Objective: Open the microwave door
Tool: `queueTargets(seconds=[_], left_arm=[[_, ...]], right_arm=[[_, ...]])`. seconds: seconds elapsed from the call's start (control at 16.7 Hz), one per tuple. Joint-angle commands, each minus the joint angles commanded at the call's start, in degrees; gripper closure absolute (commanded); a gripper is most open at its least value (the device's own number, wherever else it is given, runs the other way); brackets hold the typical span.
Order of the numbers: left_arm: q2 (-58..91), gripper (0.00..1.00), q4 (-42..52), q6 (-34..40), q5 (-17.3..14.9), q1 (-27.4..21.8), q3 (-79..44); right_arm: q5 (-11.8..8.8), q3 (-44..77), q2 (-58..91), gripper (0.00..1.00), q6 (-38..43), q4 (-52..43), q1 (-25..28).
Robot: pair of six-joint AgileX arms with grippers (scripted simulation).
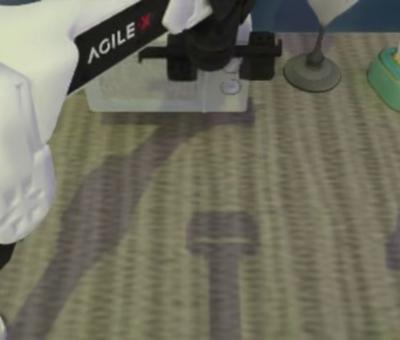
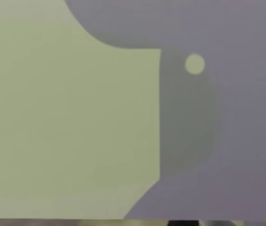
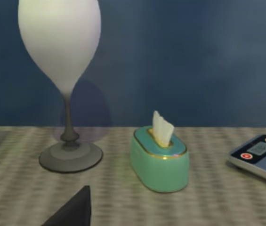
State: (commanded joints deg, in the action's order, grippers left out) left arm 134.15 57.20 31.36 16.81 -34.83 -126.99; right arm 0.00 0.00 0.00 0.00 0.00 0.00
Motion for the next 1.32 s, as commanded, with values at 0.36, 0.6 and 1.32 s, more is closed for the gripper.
queueTargets(seconds=[0.36,0.6,1.32], left_arm=[[0.0,1.00,0.0,0.0,0.0,0.0,0.0],[0.0,1.00,0.0,0.0,0.0,0.0,0.0],[-6.7,1.00,-4.0,1.8,0.9,-1.8,11.3]], right_arm=[[0.0,0.0,0.0,0.00,0.0,0.0,0.0],[0.0,0.0,0.0,0.00,0.0,0.0,0.0],[0.0,0.0,0.0,0.00,0.0,0.0,0.0]])
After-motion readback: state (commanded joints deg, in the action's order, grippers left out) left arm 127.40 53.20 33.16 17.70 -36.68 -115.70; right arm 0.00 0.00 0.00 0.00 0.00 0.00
